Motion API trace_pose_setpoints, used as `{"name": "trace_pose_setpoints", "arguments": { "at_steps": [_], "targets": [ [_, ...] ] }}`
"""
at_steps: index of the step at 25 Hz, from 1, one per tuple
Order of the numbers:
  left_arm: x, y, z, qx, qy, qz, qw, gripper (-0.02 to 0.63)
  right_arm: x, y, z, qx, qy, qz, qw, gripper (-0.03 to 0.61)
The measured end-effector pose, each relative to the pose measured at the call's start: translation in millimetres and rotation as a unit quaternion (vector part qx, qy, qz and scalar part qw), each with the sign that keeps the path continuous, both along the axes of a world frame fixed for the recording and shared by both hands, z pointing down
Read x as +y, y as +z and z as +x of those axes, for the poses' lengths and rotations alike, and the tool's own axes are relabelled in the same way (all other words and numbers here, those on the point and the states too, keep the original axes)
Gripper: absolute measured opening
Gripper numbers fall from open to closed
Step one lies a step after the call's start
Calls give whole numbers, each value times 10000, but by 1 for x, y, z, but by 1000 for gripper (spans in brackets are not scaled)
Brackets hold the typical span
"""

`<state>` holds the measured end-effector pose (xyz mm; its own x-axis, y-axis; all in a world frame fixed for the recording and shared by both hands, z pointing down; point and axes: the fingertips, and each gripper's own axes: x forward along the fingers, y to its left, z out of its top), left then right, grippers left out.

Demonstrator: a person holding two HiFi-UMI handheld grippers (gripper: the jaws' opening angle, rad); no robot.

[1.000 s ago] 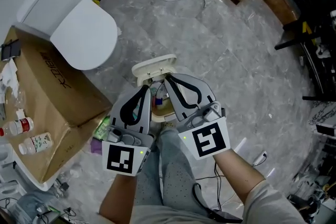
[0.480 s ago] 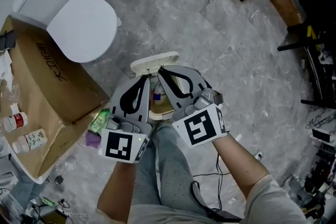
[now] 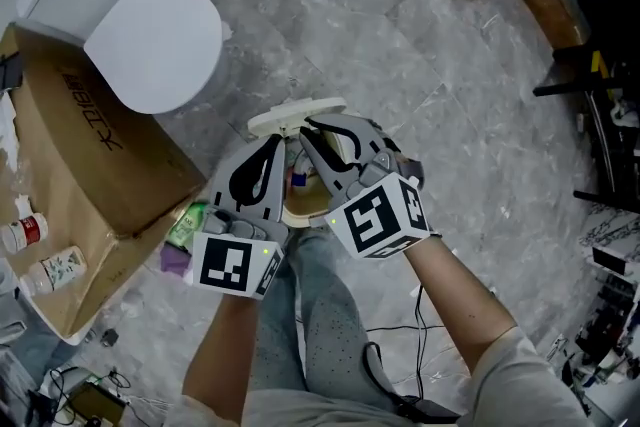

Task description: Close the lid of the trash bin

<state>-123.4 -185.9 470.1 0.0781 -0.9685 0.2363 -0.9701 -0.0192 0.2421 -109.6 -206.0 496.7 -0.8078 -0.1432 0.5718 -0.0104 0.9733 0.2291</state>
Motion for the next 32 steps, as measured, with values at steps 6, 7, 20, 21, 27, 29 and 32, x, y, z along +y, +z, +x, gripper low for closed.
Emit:
{"name": "trace_pose_setpoints", "arguments": {
  "at_steps": [6, 7, 20, 21, 27, 29, 32],
  "targets": [
    [-4, 11, 0, 55, 0, -145, 9999, 17, -7, 17, -5, 306, -136, 41, 9994, 35],
    [-4, 13, -1, 61, 2, -161, 9999, 17, -8, 19, -6, 335, -158, 56, 9993, 35],
    [-8, 21, 1, 150, 8, -242, 9996, 17, -19, 55, -8, 1366, -834, 673, 9848, 120],
    [-9, 21, 2, 160, 6, -244, 9996, 17, -21, 57, -8, 1461, -905, 742, 9823, 120],
    [-7, 23, 4, 208, 17, -243, 9995, 17, -25, 66, -11, 1863, -1196, 1009, 9700, 120],
    [-6, 23, 5, 212, 25, -252, 9995, 17, -25, 68, -11, 1894, -1244, 1053, 9683, 118],
    [-6, 22, 7, 218, 51, -259, 9994, 17, -26, 69, -10, 1900, -1244, 1072, 9680, 118]
  ]
}}
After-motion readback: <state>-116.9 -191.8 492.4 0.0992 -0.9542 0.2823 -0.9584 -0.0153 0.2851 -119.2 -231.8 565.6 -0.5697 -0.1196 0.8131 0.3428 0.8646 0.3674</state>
